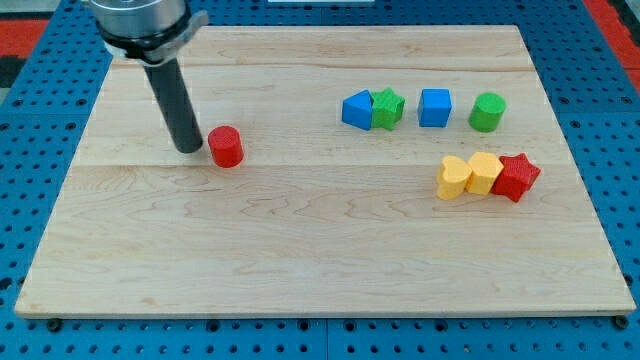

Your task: Push the red circle vertically down to the green star

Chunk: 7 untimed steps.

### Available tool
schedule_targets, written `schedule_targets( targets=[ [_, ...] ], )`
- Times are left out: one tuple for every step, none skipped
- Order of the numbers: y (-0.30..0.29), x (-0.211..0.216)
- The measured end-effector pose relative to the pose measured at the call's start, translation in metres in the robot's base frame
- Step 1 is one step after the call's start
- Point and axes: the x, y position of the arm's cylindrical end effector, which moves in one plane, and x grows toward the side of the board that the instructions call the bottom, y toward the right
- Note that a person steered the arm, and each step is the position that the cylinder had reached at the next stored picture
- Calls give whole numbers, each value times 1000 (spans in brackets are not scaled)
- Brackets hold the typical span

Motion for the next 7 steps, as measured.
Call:
schedule_targets(
  targets=[
    [48, 0],
    [101, 11],
    [141, 37],
    [176, 58],
    [182, 61],
    [192, 114],
    [270, 119]
  ],
)
